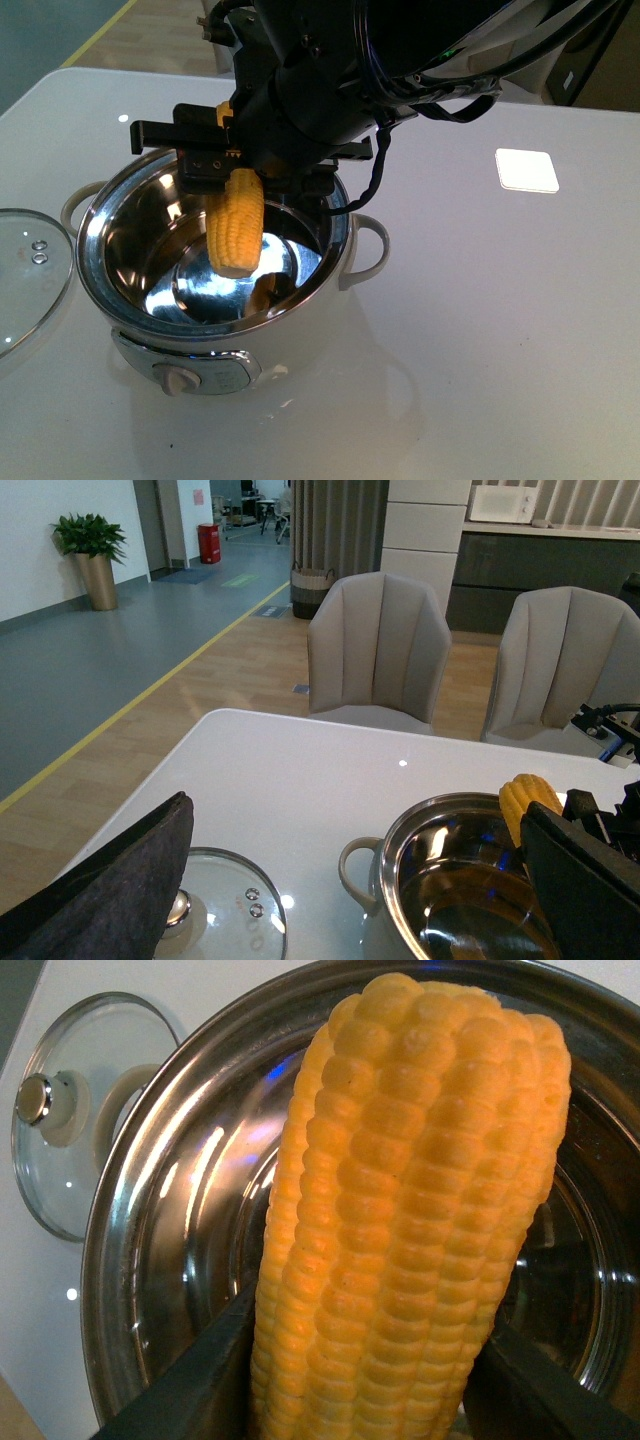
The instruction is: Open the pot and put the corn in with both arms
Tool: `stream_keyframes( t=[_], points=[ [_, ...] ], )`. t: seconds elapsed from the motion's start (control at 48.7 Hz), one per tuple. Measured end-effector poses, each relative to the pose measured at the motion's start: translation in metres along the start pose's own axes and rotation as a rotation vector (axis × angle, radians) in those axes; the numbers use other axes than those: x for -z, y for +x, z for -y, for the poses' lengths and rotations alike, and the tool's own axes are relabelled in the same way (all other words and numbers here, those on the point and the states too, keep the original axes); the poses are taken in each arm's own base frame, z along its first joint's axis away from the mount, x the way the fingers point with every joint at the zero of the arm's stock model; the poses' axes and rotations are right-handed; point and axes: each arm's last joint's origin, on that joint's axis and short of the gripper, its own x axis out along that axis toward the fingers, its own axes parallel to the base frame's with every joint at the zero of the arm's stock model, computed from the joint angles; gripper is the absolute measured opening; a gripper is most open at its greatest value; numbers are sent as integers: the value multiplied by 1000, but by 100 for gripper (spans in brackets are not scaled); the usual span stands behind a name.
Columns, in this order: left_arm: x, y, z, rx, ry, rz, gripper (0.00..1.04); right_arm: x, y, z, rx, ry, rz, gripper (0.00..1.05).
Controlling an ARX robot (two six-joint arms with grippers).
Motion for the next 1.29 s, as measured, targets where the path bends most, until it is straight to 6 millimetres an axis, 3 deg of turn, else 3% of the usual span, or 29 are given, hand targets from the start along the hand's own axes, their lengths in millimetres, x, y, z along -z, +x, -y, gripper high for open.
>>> stream_keyframes(
  t=[0.308, 0.555, 0.76, 0.863, 0.986, 1.171, 1.295],
  points=[
    [0, 0, 0, 0, 0, 0, 98, 5, -6, 8, 6, 10, 6, 96],
    [0, 0, 0, 0, 0, 0, 98, -9, -49, 32, 53, 55, 172, 96],
    [0, 0, 0, 0, 0, 0, 98, -9, -109, 64, 109, 113, 361, 96],
    [0, 0, 0, 0, 0, 0, 98, 11, -153, 89, 177, 158, 458, 96],
    [0, 0, 0, 0, 0, 0, 98, 54, -201, 117, 284, 218, 512, 96],
    [0, 0, 0, 0, 0, 0, 98, 93, -237, 128, 362, 255, 559, 96],
    [0, 0, 0, 0, 0, 0, 98, 106, -247, 127, 375, 270, 583, 96]
  ],
)
